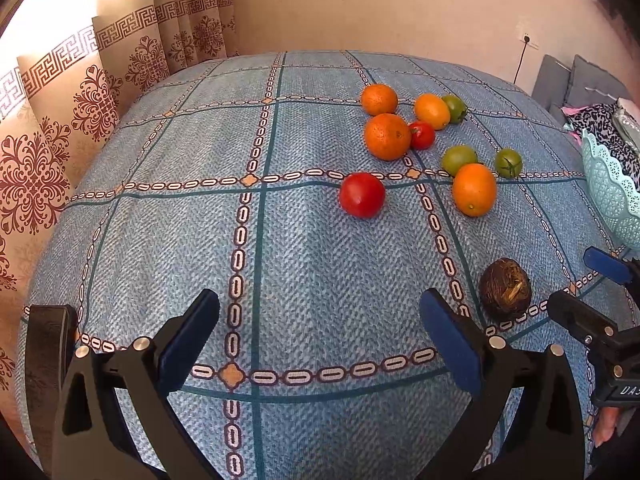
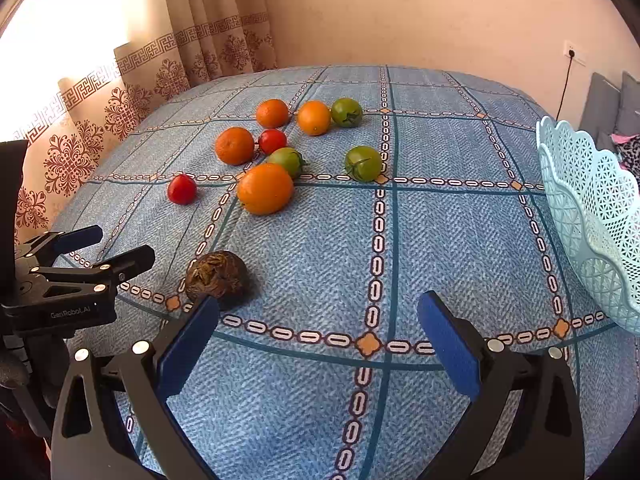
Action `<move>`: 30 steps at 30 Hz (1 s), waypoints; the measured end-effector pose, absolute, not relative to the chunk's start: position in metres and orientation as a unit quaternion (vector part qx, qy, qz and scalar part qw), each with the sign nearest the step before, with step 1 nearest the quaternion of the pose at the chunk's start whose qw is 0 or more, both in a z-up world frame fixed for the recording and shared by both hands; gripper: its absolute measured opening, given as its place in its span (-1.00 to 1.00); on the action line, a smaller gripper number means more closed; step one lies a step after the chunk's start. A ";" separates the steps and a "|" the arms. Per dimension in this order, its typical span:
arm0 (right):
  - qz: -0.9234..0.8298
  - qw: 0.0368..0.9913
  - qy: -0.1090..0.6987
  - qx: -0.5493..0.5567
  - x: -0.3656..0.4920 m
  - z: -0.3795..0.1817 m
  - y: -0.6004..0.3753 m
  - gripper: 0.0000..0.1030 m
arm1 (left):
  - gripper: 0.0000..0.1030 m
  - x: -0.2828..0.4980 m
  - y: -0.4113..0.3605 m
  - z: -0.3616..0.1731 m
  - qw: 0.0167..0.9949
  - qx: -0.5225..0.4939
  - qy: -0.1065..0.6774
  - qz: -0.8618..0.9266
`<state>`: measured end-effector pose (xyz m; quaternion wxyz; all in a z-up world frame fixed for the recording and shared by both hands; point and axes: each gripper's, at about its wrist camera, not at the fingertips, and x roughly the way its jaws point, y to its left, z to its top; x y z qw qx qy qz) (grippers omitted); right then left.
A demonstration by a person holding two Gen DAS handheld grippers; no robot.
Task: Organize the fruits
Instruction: 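Move the right gripper toward the dark brown round fruit, then close the right gripper on the dark brown round fruit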
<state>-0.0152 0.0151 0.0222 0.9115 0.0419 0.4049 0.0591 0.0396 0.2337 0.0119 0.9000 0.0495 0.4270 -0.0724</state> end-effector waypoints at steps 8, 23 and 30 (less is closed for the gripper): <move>0.101 0.915 0.390 0.010 -0.011 0.033 0.051 0.72 | 0.96 0.038 0.251 0.022 0.910 0.054 0.408 -0.052; 0.118 0.900 0.420 -0.015 0.003 0.016 0.076 -0.16 | 0.96 0.037 0.257 0.028 0.916 0.055 0.393 -0.052; 0.099 0.906 0.411 -0.002 -0.003 0.020 0.060 -0.17 | 0.96 0.047 0.240 0.029 0.914 0.056 0.394 -0.080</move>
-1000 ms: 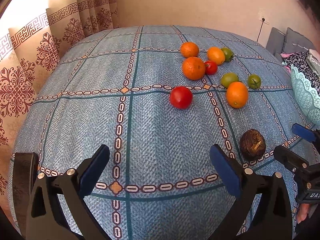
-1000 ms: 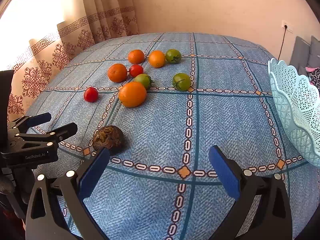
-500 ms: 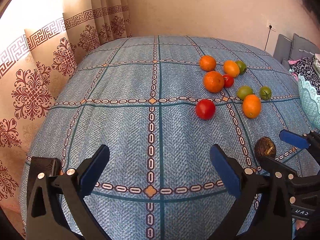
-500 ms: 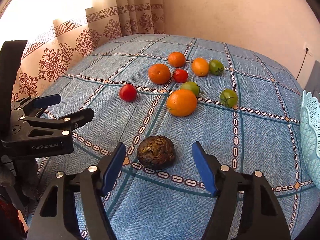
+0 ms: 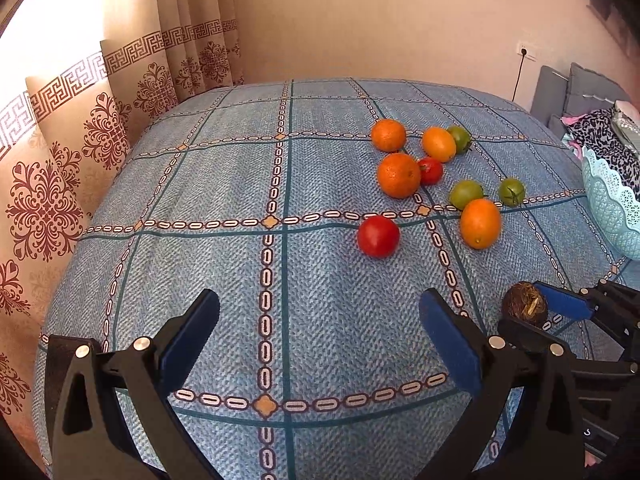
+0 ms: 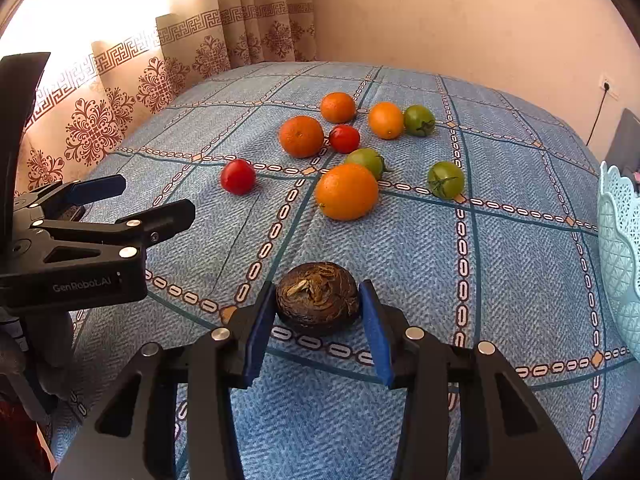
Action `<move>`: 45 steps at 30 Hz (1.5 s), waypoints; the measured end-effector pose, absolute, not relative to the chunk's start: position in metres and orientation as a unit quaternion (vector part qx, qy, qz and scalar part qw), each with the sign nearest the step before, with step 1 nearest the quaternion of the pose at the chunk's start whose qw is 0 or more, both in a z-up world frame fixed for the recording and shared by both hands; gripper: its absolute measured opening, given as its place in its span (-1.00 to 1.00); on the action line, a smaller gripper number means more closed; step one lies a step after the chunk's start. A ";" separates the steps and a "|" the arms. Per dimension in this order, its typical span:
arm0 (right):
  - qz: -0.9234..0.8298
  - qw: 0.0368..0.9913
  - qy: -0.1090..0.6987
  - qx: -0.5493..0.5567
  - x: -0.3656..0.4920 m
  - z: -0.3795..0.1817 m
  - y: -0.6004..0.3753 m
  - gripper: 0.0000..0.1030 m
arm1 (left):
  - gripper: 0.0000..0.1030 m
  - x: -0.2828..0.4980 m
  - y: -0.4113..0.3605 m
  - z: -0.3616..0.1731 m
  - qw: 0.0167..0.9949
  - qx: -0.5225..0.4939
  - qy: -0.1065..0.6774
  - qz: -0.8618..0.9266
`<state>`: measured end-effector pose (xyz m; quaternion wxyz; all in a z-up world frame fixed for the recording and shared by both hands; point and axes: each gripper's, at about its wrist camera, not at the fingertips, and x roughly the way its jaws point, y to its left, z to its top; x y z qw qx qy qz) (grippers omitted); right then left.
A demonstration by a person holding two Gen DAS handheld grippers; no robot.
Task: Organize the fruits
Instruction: 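Close the right gripper on the dark brown round fruit, then grasp the red tomato with the left gripper while the right gripper holds the brown fruit, then carry the brown fruit with the right gripper while the left carries the tomato to the basket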
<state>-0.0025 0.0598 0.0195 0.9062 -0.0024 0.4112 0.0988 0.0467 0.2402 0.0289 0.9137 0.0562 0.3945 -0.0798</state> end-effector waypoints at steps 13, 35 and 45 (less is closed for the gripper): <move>0.080 0.913 0.399 0.023 -0.008 0.023 0.033 -0.17 | 0.23 0.087 0.214 0.013 0.887 0.019 0.439 -0.139; 0.069 0.920 0.383 0.053 -0.022 0.028 0.015 -0.17 | -0.44 0.080 0.201 0.017 0.894 0.029 0.426 -0.140; 0.057 0.933 0.348 0.074 -0.034 0.052 -0.001 -0.17 | -0.44 0.056 0.191 0.055 0.911 0.026 0.385 -0.143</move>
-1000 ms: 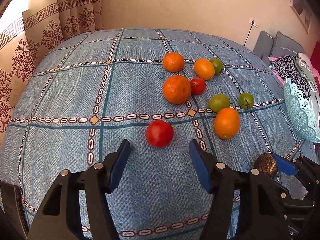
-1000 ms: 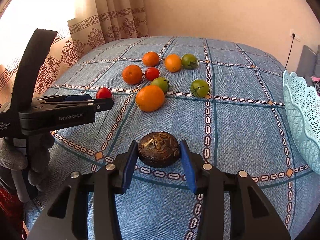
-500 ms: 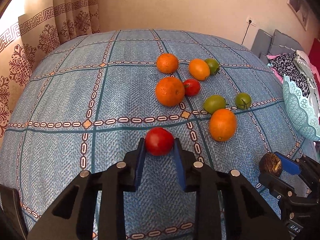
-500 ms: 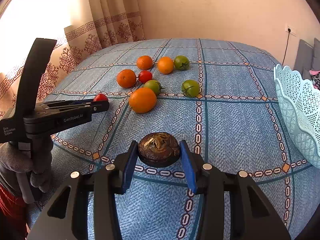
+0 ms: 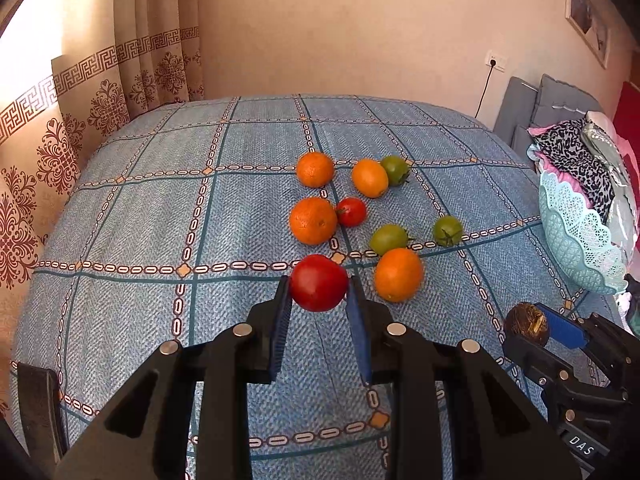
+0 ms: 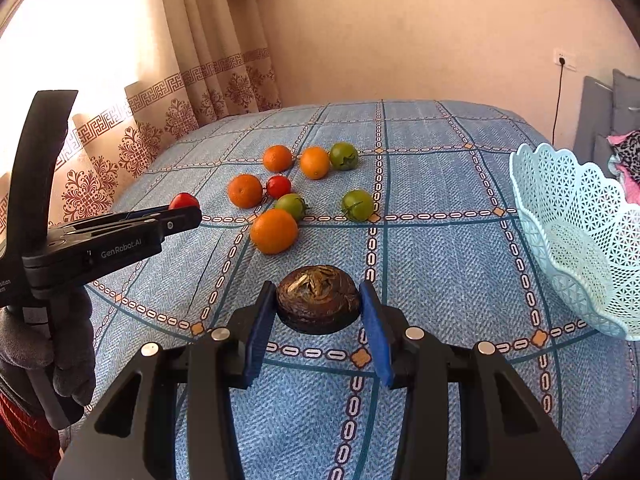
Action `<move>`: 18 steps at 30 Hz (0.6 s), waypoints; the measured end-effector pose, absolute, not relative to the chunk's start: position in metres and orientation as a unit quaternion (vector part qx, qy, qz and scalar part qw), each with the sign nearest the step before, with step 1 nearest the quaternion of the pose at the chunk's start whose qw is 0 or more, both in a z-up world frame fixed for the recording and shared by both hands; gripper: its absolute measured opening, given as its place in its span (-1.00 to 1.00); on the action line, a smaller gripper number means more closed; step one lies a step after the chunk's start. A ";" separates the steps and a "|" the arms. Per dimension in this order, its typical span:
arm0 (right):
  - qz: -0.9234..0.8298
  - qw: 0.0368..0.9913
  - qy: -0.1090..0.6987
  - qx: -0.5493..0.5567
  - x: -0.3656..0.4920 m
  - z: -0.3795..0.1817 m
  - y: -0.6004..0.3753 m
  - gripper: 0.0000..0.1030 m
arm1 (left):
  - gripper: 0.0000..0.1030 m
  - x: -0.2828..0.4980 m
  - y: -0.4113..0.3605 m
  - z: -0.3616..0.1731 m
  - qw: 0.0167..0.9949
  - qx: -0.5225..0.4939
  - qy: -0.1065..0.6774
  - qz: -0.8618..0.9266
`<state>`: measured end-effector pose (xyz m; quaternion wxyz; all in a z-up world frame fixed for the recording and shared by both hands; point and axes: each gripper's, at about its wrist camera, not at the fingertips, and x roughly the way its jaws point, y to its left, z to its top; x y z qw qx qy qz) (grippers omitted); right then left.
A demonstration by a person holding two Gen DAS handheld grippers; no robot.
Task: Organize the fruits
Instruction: 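Carry the brown fruit with the right gripper while the left carries the tomato to the basket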
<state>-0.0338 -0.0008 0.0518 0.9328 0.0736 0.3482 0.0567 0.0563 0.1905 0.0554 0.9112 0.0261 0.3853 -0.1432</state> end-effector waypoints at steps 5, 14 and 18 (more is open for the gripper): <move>0.035 0.945 0.314 0.088 -0.044 0.074 -0.020 -0.17 | -0.44 0.046 0.176 0.079 0.918 0.031 0.361 -0.161; -0.032 0.957 0.264 0.113 -0.063 0.101 -0.074 -0.16 | -0.44 0.028 0.135 0.108 0.921 0.050 0.328 -0.203; -0.074 0.956 0.254 0.127 -0.072 0.103 -0.107 -0.16 | -0.44 0.022 0.109 0.116 0.918 0.063 0.321 -0.226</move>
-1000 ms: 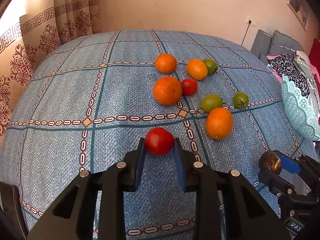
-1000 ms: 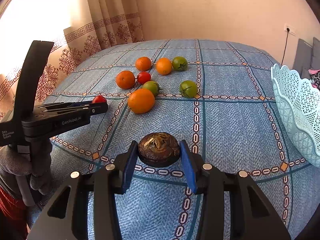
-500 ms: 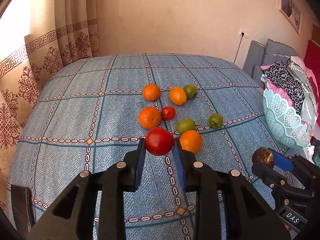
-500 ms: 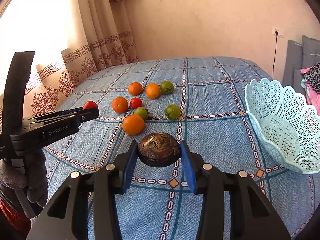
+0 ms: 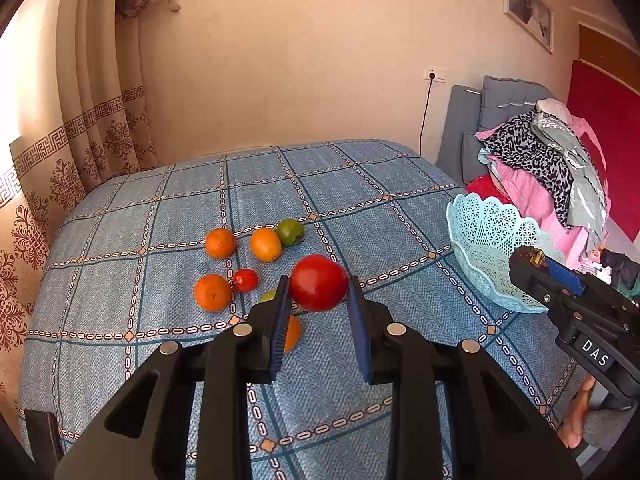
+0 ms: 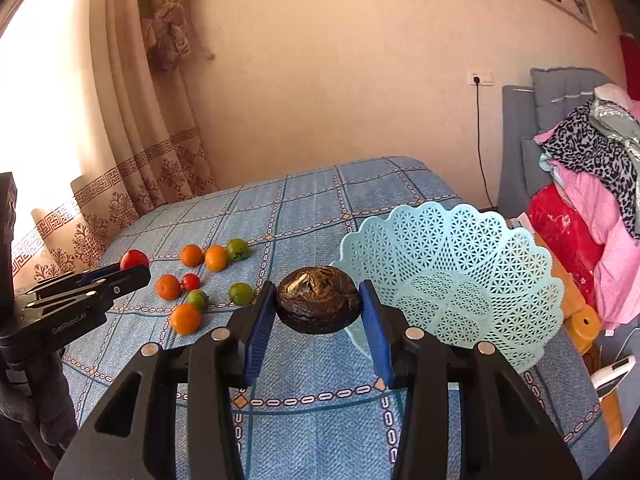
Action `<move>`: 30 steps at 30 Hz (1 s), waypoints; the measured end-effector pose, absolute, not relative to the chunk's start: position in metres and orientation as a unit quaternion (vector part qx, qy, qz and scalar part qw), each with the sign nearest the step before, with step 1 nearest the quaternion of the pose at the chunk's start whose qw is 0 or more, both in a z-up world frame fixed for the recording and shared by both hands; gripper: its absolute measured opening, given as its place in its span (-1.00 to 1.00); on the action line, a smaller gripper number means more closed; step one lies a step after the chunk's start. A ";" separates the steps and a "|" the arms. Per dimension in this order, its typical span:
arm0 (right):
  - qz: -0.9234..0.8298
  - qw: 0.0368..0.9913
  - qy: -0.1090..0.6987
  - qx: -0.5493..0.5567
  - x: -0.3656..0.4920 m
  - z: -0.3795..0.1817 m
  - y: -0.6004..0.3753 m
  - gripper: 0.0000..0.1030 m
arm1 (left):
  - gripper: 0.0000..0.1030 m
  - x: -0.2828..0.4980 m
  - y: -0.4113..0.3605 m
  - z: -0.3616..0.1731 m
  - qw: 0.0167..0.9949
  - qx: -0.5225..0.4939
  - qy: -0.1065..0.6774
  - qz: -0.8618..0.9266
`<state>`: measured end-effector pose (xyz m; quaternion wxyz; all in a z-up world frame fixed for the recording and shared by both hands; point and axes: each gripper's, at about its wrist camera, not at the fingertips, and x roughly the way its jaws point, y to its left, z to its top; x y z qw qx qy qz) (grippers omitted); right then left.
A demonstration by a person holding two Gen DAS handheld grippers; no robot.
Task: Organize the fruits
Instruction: 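Carry the brown fruit with the right gripper while the left carries the tomato to the basket, then open the right gripper over the basket while the left gripper releases the tomato inside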
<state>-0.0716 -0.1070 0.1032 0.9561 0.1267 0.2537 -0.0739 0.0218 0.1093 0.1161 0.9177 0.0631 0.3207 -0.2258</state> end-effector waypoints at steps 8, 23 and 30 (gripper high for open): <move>-0.158 0.942 0.262 0.138 -0.078 0.087 -0.160 -0.17 | -0.44 0.013 0.059 0.124 0.906 0.082 0.314 -0.271; -0.192 0.933 0.265 0.153 -0.084 0.067 -0.187 -0.15 | -0.44 0.004 -0.006 0.112 0.880 0.107 0.329 -0.326; -0.195 0.932 0.255 0.170 -0.090 0.067 -0.192 -0.15 | -0.44 0.003 -0.023 0.109 0.873 0.115 0.332 -0.339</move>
